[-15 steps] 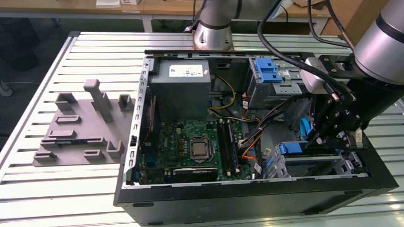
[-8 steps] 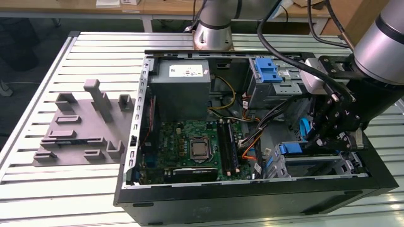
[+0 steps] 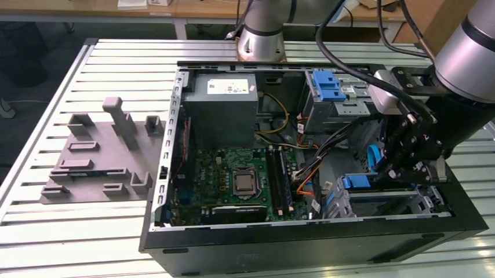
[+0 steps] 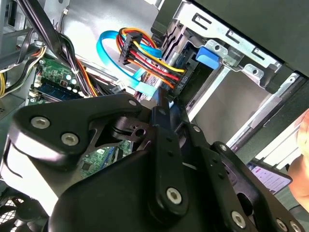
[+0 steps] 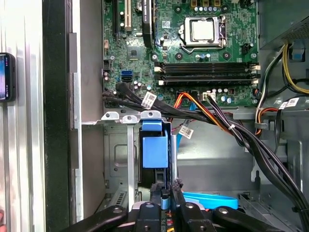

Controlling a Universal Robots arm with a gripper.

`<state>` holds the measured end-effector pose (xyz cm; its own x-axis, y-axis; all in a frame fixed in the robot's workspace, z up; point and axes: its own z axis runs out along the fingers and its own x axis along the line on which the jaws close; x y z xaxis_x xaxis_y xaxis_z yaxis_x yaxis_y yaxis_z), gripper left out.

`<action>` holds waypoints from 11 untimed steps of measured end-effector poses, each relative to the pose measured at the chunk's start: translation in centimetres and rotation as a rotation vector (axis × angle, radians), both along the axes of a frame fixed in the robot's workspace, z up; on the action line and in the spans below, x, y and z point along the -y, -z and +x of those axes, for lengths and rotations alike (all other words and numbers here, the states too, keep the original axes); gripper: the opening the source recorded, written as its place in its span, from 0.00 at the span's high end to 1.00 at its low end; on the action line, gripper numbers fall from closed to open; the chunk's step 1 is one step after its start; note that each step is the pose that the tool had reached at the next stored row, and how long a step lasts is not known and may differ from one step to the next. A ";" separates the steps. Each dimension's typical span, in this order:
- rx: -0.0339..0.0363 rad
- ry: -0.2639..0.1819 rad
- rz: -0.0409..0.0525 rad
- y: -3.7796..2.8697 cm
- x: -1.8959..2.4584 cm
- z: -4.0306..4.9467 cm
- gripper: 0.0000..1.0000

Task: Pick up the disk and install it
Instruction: 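Insert the second disk wire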

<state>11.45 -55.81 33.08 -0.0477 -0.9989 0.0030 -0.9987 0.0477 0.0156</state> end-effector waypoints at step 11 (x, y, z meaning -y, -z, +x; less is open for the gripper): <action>0.0000 0.000 0.0000 -0.65 0.00 0.00 0.77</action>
